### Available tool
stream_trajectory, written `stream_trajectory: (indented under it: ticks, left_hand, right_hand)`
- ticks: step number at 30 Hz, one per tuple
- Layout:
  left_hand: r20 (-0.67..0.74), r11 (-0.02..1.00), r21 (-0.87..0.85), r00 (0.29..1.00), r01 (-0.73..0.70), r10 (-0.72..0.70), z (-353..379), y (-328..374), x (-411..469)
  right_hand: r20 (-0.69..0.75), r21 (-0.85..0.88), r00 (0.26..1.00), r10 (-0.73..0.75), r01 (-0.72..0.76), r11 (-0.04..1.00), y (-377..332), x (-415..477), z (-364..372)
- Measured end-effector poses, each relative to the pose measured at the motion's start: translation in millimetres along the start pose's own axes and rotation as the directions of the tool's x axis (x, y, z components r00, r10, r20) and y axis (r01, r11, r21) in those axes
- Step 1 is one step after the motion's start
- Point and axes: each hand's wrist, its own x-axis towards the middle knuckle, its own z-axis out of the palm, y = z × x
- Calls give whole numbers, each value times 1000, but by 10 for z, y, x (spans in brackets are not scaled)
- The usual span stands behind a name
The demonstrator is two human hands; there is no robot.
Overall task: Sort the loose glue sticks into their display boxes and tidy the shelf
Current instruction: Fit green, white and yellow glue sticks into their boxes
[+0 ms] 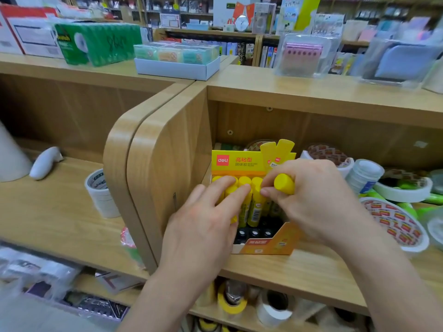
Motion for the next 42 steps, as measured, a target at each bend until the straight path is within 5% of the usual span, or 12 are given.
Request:
stream_trajectory:
  ticks: [9,19,22,24,25,27,29,34,38,42]
  left_hand:
    - [17,999,47,1000,-15,14,-52,32,59]
    - [55,978,207,998,-31,20,-55,126,164]
    - [57,978,202,998,-50,39,-66,121,184]
    - [56,980,191,997,-59,49,-72,115,184]
    - [60,980,187,997,-63,53,-71,114,178]
    - [51,981,185,997,-66,57,-55,101,165]
    - [10,986,159,999,-46,45,-32,83,153]
    - [-205,948,-314,979,-52,-14,-128,199,118]
    - [-70,708,-705,989,46,-134,-322,433,176]
    - [79,471,-870,984,145,-158,-372,619,284]
  right_hand:
    - [135,-126,990,-49,66,990,22,47,2]
    - [165,162,986,37,-64,985,75,-34,-50]
    - [16,353,995,97,-97,931,122,-38,-79]
    - [-157,629,960,230,-83,773,148,-40,-120]
    - [-183,793,930,318,-52,607,153,-53,-155]
    - [-87,965,899,428,-30,259,150,-76,-193]
    - [35,984,887,460,-111,138,154,-101,-189]
    - [185,983,859,477,-173,-70,163,-126,-149]
    - [147,988,862,485,-149,-34,119,-137,-142]
    - [93,989,901,423,-133,65,66,-157,-147]
